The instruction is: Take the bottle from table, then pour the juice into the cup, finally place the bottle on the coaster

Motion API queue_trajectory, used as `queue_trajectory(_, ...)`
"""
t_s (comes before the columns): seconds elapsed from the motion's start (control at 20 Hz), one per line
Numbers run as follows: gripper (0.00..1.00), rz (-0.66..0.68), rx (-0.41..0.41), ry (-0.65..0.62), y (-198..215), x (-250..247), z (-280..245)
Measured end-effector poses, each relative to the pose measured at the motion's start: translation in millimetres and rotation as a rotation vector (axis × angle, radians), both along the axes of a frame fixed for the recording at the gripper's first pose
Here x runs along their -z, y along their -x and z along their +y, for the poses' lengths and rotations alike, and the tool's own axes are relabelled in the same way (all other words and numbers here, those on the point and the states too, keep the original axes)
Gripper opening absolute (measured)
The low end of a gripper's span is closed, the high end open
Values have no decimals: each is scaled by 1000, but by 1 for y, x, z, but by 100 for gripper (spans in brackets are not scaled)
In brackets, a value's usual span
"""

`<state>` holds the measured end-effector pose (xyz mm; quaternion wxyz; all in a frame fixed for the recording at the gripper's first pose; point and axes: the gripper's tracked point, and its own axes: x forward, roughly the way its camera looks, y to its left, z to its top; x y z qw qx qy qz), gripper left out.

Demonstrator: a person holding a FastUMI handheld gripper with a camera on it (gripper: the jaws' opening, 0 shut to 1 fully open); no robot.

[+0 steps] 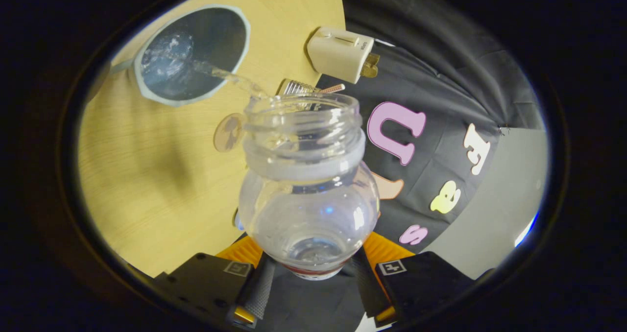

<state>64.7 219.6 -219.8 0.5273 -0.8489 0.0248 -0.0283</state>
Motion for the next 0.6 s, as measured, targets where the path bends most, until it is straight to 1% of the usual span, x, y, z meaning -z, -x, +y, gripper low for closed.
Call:
queue_trajectory(0.3,78,11,-15,35,-1,0,7)
queue_trajectory(0.6,78,8,-14,74,0,-4,9)
